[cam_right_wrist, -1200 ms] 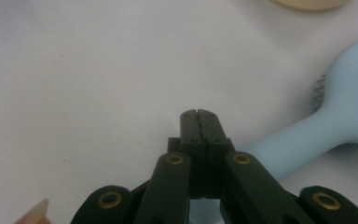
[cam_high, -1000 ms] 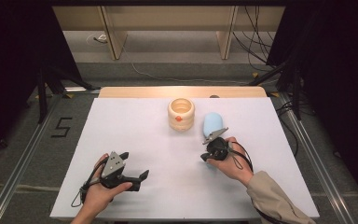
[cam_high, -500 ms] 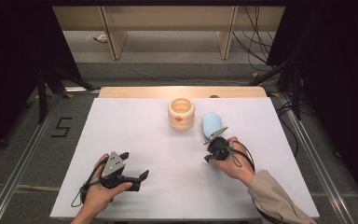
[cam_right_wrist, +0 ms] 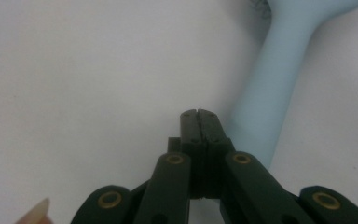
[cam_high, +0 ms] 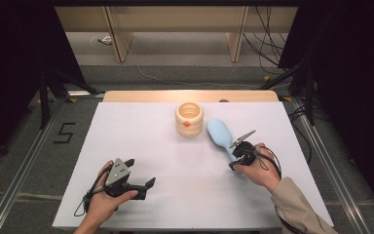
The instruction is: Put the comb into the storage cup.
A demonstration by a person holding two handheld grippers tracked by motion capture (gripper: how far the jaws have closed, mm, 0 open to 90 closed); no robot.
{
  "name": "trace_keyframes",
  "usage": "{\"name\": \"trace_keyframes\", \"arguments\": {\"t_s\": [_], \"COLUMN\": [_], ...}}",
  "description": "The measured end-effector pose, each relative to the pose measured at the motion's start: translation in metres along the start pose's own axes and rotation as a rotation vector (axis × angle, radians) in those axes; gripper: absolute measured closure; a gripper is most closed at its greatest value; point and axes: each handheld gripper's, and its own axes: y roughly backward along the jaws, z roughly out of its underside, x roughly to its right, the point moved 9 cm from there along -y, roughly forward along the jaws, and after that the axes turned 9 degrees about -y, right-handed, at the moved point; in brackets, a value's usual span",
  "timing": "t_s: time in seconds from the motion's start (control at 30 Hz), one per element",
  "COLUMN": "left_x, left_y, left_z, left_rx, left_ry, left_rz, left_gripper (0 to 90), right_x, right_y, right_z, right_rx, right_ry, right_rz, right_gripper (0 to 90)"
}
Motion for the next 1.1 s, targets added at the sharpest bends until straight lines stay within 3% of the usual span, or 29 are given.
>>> {"name": "trace_keyframes", "arguments": {"t_s": [0.4, 0.87, 1.1], "left_x": [0.001, 0.001, 0.001], "left_y": [0.000, 0.000, 0.000], "left_z": [0.000, 0.000, -0.001], "left_rx": [0.001, 0.001, 0.002], "left_ry": [0.001, -0.001, 0.003], "left_rz": [0.005, 0.004, 0.006], "left_gripper": [1.1, 1.2, 1.5], "right_x": [0.028, 0.044, 0.048], "right_y": [0.004, 0.008, 0.008], "right_z": [0.009, 0.012, 0.013], "right_rx": [-0.024, -0.021, -0.018], "right_ry": [-0.067, -0.103, -0.114], "right_rz": [0.030, 0.064, 0.057], "right_gripper": [90.0, 90.0, 90.0]}}
